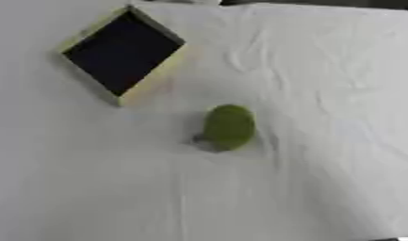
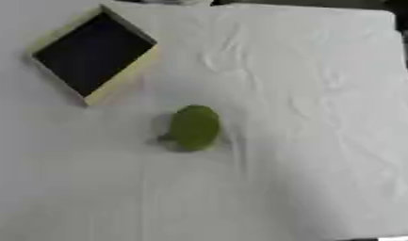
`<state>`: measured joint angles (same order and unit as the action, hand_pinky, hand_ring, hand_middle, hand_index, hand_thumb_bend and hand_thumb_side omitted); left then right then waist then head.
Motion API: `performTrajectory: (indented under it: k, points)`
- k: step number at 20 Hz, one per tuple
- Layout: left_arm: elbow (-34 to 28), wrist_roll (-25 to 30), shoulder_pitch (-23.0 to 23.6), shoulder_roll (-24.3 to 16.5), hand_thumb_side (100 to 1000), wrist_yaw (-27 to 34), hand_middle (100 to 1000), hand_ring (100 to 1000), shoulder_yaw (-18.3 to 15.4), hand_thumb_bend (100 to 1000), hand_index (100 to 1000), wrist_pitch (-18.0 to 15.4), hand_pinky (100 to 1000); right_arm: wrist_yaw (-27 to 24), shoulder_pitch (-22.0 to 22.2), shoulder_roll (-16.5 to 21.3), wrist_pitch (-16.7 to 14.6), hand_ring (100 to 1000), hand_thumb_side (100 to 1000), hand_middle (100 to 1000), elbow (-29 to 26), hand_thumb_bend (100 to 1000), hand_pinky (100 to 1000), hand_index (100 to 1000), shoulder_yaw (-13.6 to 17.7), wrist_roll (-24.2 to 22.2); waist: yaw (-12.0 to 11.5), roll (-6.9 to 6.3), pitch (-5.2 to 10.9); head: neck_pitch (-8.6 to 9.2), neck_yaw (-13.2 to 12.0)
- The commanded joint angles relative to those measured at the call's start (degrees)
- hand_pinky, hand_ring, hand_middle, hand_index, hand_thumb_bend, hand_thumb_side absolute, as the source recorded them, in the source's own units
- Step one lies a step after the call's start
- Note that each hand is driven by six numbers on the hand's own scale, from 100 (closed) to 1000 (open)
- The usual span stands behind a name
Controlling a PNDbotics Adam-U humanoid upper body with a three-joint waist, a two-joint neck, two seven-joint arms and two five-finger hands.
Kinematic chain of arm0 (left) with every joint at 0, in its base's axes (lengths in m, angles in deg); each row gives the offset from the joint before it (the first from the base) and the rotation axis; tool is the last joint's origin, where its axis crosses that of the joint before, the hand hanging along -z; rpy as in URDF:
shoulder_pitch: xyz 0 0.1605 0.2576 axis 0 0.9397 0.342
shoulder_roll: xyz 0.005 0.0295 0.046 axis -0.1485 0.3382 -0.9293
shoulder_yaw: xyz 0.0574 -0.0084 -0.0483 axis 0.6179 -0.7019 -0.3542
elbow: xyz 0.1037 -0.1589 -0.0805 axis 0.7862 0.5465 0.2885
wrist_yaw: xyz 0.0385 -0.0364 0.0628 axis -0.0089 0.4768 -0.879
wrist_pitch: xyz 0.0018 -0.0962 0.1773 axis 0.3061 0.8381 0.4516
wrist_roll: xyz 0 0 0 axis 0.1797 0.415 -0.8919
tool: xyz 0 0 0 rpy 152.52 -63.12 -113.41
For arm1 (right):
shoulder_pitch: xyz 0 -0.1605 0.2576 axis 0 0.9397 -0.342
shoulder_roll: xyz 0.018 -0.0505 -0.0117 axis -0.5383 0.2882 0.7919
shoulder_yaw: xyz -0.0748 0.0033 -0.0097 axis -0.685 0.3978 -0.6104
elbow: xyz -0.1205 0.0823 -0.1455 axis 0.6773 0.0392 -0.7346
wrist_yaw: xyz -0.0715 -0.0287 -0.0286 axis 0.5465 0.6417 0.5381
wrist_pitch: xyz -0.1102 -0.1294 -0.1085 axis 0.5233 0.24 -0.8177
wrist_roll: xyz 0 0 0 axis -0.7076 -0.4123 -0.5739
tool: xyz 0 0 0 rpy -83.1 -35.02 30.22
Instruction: Pick up objects on the table and place them in the box.
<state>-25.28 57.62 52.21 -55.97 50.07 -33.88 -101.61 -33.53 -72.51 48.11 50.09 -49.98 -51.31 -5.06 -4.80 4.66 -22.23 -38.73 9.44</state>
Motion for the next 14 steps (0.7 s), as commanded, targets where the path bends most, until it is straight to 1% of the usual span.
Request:
performTrajectory:
  k: [1,4,6,8,9,11,14]
  points:
    - [-0.96,-0.08,-0.3,-1.96,497,0.1,597,703,-0.26,100,693,-0.19,591,0.24,-0.52,1.77,-0.16,875,470,555,-0.95,100,718,795,0.09,-0.41,0.07,-0.33,1.0,0.4,0.12]
    - [-0.96,-0.11,-0.27,-1.99,496,0.13,598,703,-0.25,100,693,-0.19,591,1.04,-1.15,3.1,-0.68,887,470,577,-1.14,100,728,806,-0.56,-0.53,0.07,-0.31,1.04,0.36,0.12]
    - [-0.96,-0.06,-0.21,-2.03,497,0.14,598,704,-0.19,100,693,-0.18,591,3.94,-2.07,5.34,-2.34,910,361,630,-1.19,100,756,825,-1.46,-1.01,0.03,-0.25,1.09,0.27,0.24]
    - [-0.96,0.02,-0.18,-2.04,498,0.18,598,704,-0.13,100,693,-0.14,590,7.87,-3.21,8.07,-4.5,929,178,676,-1.2,100,775,843,-3.3,-1.55,-0.08,-0.16,1.15,0.18,0.47]
    - [-0.96,0.06,-0.19,-2.04,498,0.21,598,704,-0.09,100,693,-0.12,590,9.95,-3.91,9.55,-5.59,939,114,700,-1.2,100,786,855,-4.54,-1.74,-0.16,-0.11,1.19,0.17,0.58]
    - [-0.96,0.14,-0.24,-2.04,497,0.28,598,704,0.01,100,693,-0.09,591,13.69,-5.4,12.16,-7.18,962,100,745,-1.2,100,809,870,-7.08,-1.76,-0.35,0.0,1.27,0.11,0.79]
    - [-0.96,0.27,-0.31,-2.0,499,0.39,598,704,0.15,100,693,-0.04,590,18.63,-7.84,15.31,-8.29,999,100,790,-1.2,100,838,882,-11.02,-2.71,-0.65,0.16,1.37,0.07,1.11]
